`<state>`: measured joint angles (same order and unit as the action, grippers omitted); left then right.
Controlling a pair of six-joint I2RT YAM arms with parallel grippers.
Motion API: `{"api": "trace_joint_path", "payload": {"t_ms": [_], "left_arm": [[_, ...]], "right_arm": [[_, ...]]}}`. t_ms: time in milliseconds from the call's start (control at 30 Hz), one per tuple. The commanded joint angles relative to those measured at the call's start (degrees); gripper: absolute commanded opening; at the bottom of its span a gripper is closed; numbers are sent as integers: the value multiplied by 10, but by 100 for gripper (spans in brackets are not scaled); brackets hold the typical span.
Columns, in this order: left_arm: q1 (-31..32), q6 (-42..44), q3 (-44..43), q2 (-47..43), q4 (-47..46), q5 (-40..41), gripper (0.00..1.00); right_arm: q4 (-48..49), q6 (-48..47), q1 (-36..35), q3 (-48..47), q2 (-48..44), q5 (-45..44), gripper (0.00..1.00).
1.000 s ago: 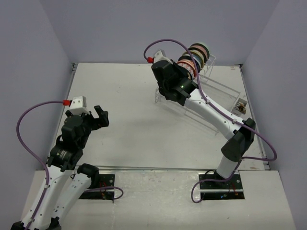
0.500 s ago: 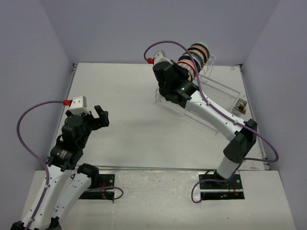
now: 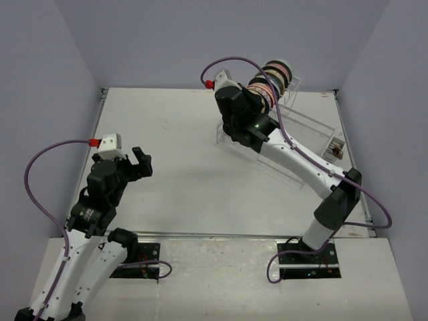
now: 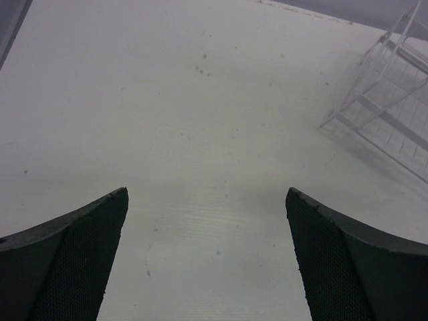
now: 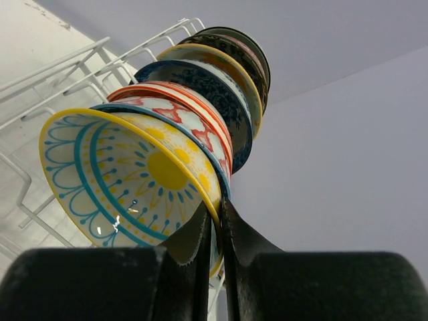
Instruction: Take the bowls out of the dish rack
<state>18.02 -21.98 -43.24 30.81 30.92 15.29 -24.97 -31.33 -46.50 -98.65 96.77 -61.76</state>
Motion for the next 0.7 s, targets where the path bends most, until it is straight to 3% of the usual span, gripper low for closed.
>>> {"api": "trace_joint_path", "payload": {"t_ms": [0, 667], "left_arm": [[1, 1, 0, 4, -20, -5, 100], [1, 1, -1, 8, -19, -4, 100]], "right_arm": [[69, -5, -6, -7, -39, 12, 0], [-27, 105, -6, 0, -69, 82, 0]]}}
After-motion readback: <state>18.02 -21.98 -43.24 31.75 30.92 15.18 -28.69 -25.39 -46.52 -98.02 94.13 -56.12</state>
